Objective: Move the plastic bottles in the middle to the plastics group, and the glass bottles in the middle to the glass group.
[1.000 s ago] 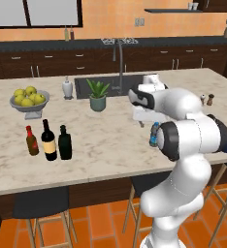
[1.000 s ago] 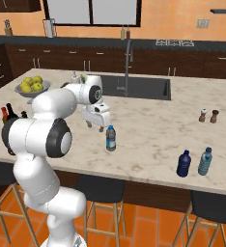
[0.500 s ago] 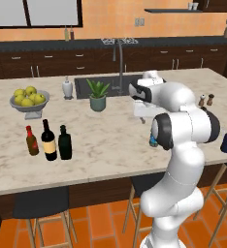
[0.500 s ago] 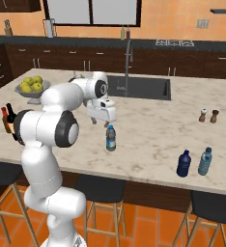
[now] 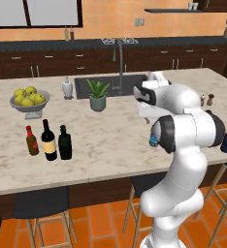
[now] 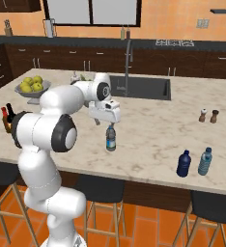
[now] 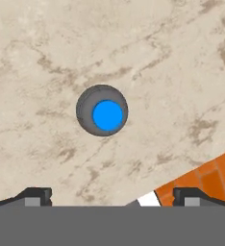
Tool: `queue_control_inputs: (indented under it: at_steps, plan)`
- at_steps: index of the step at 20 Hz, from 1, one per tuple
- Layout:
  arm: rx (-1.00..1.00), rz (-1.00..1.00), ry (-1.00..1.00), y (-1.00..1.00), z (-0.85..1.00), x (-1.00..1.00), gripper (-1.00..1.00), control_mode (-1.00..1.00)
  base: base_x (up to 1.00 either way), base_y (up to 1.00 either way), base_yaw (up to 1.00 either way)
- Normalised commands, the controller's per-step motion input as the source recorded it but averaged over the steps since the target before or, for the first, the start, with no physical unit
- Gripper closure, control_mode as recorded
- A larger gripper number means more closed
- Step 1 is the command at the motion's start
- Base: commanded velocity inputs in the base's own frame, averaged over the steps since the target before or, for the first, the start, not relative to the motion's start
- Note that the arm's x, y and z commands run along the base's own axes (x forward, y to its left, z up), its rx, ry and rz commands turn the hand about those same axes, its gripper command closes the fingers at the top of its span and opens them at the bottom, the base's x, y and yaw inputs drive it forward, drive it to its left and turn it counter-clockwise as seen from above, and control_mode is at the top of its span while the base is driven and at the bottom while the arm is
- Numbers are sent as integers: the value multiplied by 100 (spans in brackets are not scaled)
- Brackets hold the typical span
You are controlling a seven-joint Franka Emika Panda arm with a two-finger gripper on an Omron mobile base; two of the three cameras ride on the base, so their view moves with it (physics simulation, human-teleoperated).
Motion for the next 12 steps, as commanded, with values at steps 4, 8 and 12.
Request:
queue_control_inputs:
  at_steps: [4, 8, 12]
  plan:
    - [0, 8, -22, -15, 0, -6, -100, -100, 0, 0, 0]
    - [0, 7, -27, 0, -4, 5, -100, -100, 0, 0, 0]
    - [0, 12, -19, 0, -24, 30, -100, -100, 0, 0, 0]
